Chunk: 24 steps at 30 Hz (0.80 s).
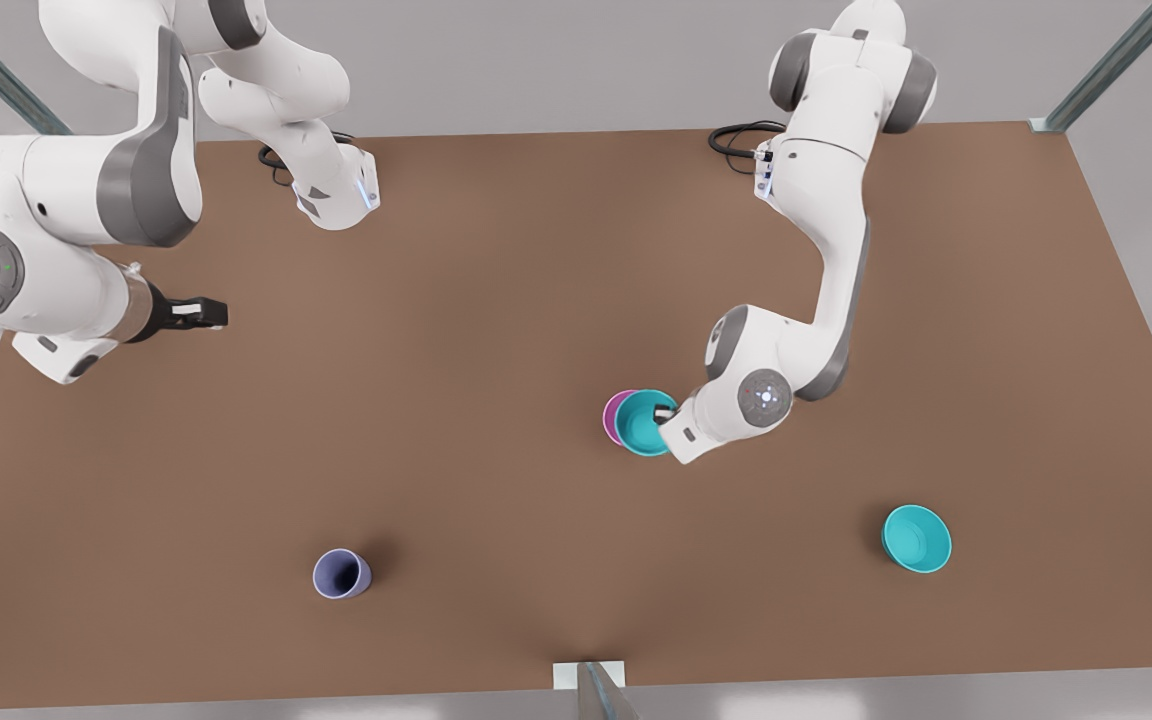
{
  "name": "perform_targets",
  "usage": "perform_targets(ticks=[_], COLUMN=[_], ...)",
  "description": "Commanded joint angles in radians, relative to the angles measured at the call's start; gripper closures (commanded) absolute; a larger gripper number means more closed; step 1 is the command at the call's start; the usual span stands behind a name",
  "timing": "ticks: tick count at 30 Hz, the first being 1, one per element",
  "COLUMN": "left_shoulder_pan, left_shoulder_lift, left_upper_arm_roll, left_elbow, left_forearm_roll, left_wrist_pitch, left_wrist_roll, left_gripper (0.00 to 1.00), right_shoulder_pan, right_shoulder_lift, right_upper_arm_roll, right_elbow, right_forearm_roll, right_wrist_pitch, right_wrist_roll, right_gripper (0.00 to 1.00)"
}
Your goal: Stack the blue bowl on the pink bowl
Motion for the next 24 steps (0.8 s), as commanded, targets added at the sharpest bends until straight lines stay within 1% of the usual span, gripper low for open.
perform_targets(ticks=[1, 4, 8, 11, 24], left_shoulder_pan=[0.002, 0.007, 0.009, 0.004, -0.011], left_shoulder_lift=[0.0, 0.014, 0.042, 0.042, 0.063], left_upper_arm_roll=[-0.014, -0.016, -0.017, -0.031, -0.033], left_elbow=[0.0, 0.0, 0.0, 0.0, 0.0], left_forearm_roll=[-0.006, -0.006, -0.015, -0.019, -0.019], left_wrist_pitch=[-0.055, -0.076, -0.047, -0.047, -0.035], left_wrist_roll=[-0.532, -0.532, -0.529, -0.532, -0.534], left_gripper=[0.79, 0.79, 0.79, 0.79, 0.79], right_shoulder_pan=[0.0, 0.0, 0.0, 0.0, 0.0], right_shoulder_lift=[0.0, 0.006, 0.009, 0.012, 0.016], right_upper_arm_roll=[0.0, 0.0, 0.0, 0.0, 0.0], right_elbow=[0.0, 0.0, 0.0, 0.0, 0.003], right_forearm_roll=[0.0, 0.002, 0.002, 0.004, -0.001], right_wrist_pitch=[-0.001, -0.003, -0.003, -0.003, 0.004], right_wrist_roll=[-0.089, -0.09, -0.09, -0.089, -0.09], right_gripper=[0.0, 0.0, 0.0, 0.0, 0.0])
